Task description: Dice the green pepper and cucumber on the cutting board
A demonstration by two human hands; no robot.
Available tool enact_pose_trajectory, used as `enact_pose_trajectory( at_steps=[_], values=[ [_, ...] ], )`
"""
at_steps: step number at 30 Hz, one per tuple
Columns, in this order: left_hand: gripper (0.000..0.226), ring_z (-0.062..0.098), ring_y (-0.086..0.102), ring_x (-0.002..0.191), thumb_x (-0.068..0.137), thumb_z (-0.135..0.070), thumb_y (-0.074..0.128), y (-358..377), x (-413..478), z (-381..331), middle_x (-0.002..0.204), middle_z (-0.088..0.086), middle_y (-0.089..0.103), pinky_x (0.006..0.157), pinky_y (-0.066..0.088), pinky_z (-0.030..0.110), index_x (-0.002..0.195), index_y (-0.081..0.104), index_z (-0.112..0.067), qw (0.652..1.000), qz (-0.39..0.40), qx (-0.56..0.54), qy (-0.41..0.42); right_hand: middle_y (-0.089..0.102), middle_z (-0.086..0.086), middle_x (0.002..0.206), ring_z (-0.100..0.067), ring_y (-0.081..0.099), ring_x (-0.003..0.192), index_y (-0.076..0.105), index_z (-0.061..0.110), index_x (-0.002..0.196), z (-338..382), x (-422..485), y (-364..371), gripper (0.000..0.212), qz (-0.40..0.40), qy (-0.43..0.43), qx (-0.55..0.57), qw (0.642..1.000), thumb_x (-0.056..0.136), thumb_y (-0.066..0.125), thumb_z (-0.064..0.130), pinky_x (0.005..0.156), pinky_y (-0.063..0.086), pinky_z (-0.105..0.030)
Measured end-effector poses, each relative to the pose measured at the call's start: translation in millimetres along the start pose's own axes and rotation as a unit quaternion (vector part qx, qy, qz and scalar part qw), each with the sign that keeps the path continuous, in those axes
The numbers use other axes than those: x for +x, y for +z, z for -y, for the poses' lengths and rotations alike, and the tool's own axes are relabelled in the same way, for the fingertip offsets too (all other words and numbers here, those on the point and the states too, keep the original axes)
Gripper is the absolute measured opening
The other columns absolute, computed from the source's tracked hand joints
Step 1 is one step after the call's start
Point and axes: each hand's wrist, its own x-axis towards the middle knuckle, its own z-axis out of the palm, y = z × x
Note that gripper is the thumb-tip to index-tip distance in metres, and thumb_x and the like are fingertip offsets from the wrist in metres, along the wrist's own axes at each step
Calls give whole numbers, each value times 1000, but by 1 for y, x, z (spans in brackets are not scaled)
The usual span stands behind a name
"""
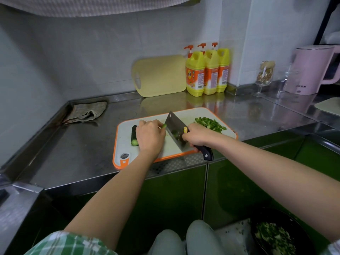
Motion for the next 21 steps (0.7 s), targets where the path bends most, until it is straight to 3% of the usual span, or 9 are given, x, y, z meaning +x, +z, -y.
enact_pose_trajectory(
  at_steps=[7, 10, 15, 21],
  values=[
    [27, 24, 47, 104, 83, -41, 66, 20, -7, -20, 90, -1, 73, 84, 40, 35, 106, 74, -28, 996, 74, -6, 51, 60, -18, 69, -27, 54, 51, 52, 4, 79, -26, 5, -28, 13, -62, 52, -43, 996, 85, 41, 1, 51, 45, -28],
    [32, 24, 46, 105, 81, -42, 65, 22, -9, -25, 92, -4, 73, 84, 37, 35, 108, 72, -26, 995, 77, 14, 64, 54, -15, 64, -25, 51, 45, 49, 7, 81, -30, 3, -33, 11, -64, 32, -1, 997, 88, 41, 4, 45, 41, -26],
    [20, 27, 45, 97, 78, -34, 60, 21, -14, -18, 80, 1, 70, 76, 34, 35, 83, 76, -23, 997, 55, 40, 44, 56, -12, 63, -21, 52, 40, 48, 6, 78, -9, -6, -32, 14, -24, 5, -67, 997, 90, 41, 6, 39, 39, -20],
    [17, 26, 46, 96, 79, -29, 63, 20, -15, -20, 74, 3, 69, 77, 35, 36, 79, 78, -20, 998, 49, 17, 29, 59, -16, 58, -22, 53, 39, 51, 1, 74, 9, -9, -21, 17, 0, 24, -157, 987, 87, 40, 0, 38, 39, -17]
  ],
)
